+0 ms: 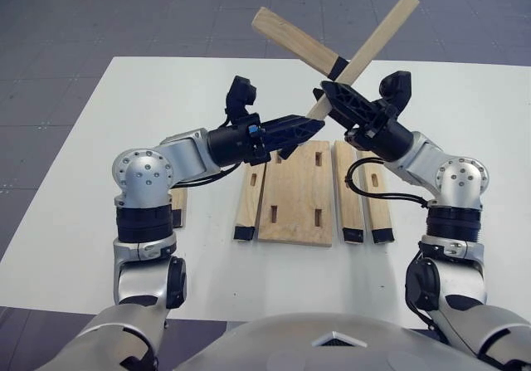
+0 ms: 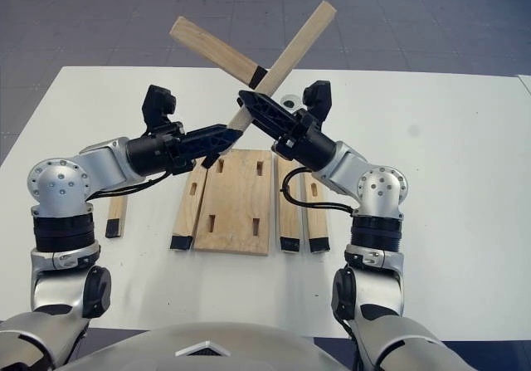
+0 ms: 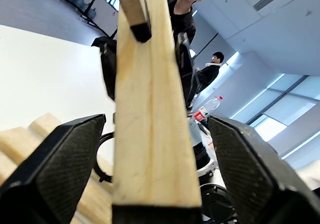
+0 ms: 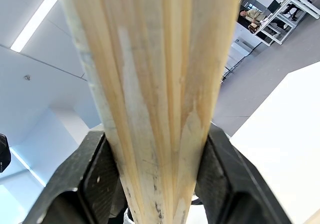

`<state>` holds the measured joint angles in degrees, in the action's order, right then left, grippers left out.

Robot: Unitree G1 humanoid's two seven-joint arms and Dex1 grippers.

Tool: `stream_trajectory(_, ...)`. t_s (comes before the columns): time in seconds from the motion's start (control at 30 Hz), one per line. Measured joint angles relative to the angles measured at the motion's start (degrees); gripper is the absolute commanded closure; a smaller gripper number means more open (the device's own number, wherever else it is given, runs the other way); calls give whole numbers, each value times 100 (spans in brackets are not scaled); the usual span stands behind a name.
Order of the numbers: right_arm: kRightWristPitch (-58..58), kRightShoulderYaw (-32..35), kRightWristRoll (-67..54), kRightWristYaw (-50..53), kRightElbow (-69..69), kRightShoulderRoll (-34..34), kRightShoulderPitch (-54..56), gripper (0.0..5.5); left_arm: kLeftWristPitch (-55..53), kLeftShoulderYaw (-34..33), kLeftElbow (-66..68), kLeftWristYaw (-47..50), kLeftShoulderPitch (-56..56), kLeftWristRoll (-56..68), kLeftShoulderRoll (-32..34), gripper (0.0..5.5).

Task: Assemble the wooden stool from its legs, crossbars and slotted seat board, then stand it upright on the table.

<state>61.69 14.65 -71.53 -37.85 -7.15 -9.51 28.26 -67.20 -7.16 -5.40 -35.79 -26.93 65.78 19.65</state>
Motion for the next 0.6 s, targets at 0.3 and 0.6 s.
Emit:
stream_trajectory(0.3, -577, 90, 743, -255, -295, -575, 9, 345, 416, -423, -427, -600, 631, -536, 1186, 173)
stream_trajectory(0.6, -1705, -592, 2371, -518, -136, -937, -40, 346, 2465, 1951, -1439, -745, 1921, -3724, 1946, 173)
